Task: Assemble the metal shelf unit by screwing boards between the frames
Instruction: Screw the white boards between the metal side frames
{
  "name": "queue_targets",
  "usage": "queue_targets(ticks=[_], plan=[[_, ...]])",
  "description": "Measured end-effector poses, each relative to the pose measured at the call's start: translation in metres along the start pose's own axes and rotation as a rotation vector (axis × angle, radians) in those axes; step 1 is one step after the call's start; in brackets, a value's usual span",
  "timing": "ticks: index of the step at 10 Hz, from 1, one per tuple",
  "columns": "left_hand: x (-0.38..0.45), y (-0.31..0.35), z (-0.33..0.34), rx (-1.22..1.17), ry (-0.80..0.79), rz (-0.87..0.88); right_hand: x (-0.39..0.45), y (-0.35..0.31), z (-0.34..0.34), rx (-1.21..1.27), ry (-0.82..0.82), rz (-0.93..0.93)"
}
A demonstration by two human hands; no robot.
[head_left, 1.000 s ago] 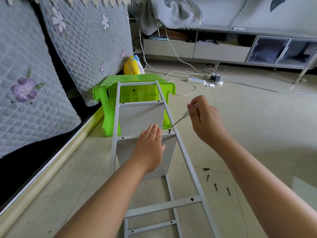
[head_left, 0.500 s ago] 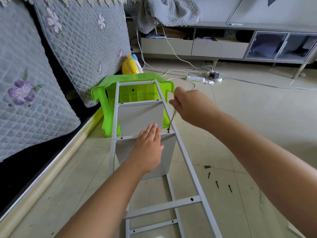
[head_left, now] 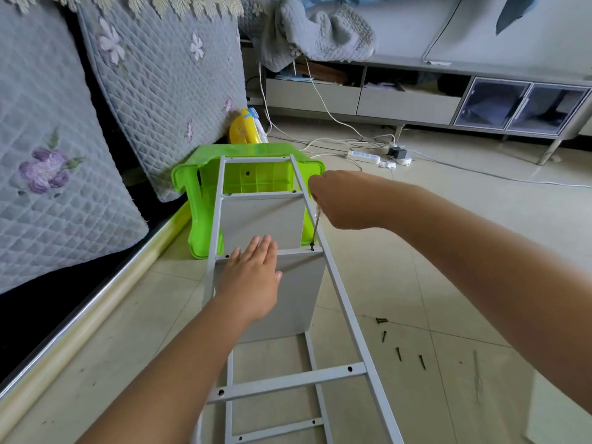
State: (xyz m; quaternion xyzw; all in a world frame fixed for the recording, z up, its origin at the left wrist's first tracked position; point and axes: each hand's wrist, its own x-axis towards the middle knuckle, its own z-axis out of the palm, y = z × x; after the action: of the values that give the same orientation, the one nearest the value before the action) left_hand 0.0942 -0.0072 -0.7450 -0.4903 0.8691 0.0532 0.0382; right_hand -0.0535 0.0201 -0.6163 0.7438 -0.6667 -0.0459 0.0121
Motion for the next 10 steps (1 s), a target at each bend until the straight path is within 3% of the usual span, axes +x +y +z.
queue_targets(ticks=[2, 3, 6, 7, 9, 10], plan=[[-0.005, -0.004, 0.003, -0.011, 0.014, 0.018, 0.002, -0.007, -0.015, -0.31, -0.048, -0.03], [-0.005, -0.003, 0.003, -0.02, 0.018, 0.015, 0.005, -0.012, -0.017, -0.335, -0.098, 0.004], [-0.009, -0.002, 0.004, -0.004, -0.006, 0.016, 0.006, -0.011, -0.011, -0.053, -0.186, 0.025], [-0.01, -0.002, 0.005, -0.009, -0.007, 0.021, 0.002, -0.015, -0.013, -0.067, -0.098, 0.018], [-0.01, -0.003, 0.006, -0.009, 0.01, 0.025, 0.0, -0.02, -0.015, -0.31, -0.084, 0.013], [-0.009, -0.003, 0.007, -0.005, 0.021, 0.023, 0.002, -0.019, -0.012, -0.279, -0.074, 0.063]])
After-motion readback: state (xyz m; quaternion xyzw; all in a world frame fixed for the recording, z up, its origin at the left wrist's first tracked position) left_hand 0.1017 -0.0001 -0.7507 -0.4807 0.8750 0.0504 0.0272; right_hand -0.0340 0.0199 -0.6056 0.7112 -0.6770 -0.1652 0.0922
